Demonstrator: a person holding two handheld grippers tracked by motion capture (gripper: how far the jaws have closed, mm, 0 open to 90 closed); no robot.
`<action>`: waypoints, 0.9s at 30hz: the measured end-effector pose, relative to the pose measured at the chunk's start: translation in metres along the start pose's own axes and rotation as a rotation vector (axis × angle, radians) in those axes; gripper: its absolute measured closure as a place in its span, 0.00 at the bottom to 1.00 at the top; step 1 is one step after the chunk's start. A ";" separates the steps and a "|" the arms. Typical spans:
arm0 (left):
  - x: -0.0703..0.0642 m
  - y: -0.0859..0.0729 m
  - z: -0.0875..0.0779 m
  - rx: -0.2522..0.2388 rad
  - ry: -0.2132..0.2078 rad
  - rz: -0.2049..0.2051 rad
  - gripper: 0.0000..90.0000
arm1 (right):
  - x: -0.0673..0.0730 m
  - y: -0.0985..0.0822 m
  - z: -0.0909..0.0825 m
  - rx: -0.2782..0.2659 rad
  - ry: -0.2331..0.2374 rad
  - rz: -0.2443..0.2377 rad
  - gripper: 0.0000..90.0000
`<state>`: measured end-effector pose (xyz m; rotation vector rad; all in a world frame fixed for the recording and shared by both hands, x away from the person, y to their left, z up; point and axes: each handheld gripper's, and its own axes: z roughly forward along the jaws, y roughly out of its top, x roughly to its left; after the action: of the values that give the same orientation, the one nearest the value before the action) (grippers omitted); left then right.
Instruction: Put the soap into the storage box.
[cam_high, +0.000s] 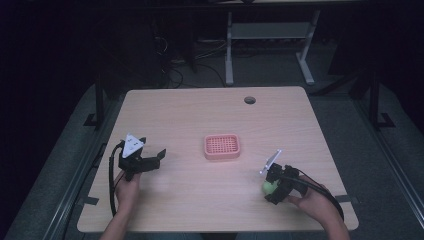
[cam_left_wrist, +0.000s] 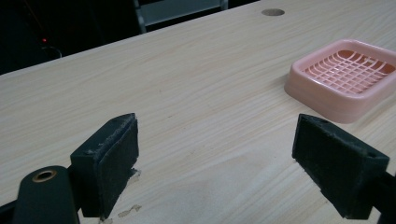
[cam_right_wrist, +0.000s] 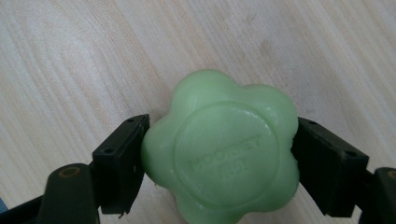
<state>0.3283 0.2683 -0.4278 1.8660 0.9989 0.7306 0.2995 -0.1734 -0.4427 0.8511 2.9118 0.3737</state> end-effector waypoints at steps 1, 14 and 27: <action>0.000 0.000 0.000 0.000 0.000 0.001 0.16 | 0.000 0.000 0.000 0.000 0.001 -0.001 0.25; 0.000 0.000 0.000 -0.002 -0.001 -0.006 0.16 | 0.000 0.001 0.000 0.006 0.011 -0.004 0.28; 0.001 0.000 0.000 -0.003 0.000 -0.009 0.16 | 0.001 0.003 0.000 0.022 0.007 -0.008 0.28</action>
<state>0.3284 0.2694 -0.4280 1.8577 1.0044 0.7268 0.3005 -0.1701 -0.4416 0.8423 2.9301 0.3455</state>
